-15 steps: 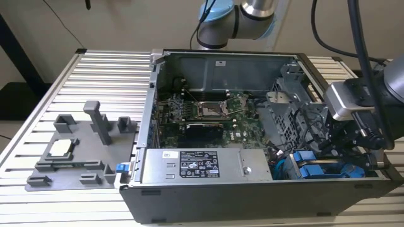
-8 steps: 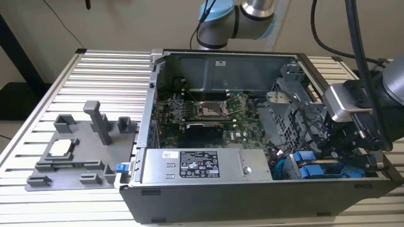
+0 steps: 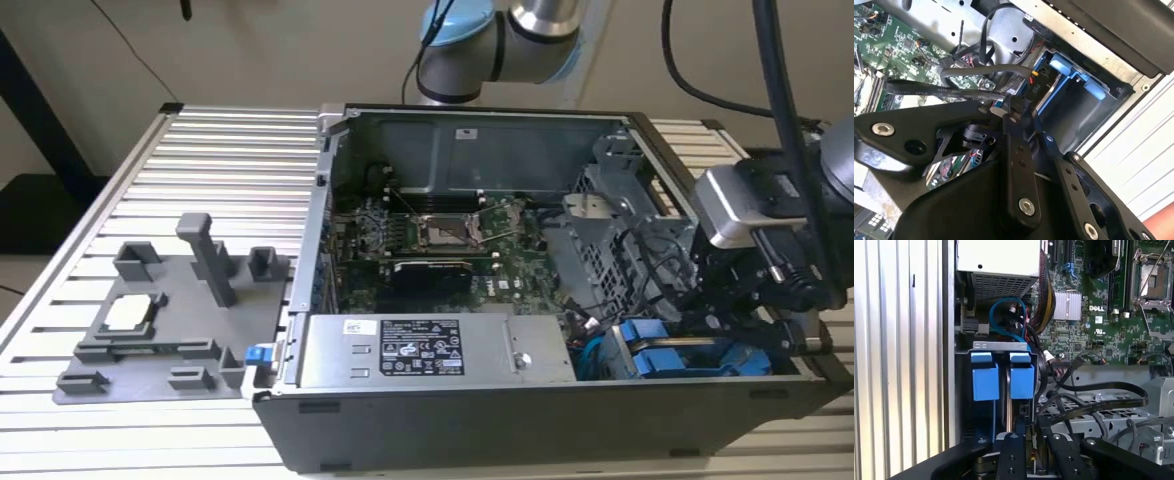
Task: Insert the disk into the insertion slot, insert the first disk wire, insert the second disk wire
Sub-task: 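Insert the second disk wire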
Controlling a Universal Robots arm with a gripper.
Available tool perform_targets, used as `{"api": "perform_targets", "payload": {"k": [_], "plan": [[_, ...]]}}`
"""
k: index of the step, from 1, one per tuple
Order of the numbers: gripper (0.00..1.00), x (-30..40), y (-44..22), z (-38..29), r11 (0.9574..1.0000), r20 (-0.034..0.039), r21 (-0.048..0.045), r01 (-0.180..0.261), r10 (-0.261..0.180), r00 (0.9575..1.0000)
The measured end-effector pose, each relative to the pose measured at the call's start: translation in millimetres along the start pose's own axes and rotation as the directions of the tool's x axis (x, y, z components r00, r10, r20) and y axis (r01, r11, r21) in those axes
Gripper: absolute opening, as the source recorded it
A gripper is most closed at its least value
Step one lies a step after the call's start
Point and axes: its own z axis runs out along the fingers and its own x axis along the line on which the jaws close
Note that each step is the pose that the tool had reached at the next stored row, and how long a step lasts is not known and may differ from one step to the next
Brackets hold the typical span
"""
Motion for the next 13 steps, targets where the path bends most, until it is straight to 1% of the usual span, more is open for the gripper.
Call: {"api": "perform_targets", "payload": {"k": [5, 10, 11, 13], "plan": [[0.24, -2.1, -0.2, -11.1, 1.0, 0.0001, 0.0, 0.0, 0.0, 1.0], [0.24, -4.9, -0.4, -26.1, 1.0, -0.0002, 0.0, 0.0, 0.0, 1.0], [0.24, -5.3, -0.4, -27.8, 1.0, -0.0001, 0.0, 0.0, 0.0, 1.0], [0.24, -5.4, -0.5, -28.4, 1.0, 0.0001, 0.0, 0.0, 0.0, 1.0]]}}
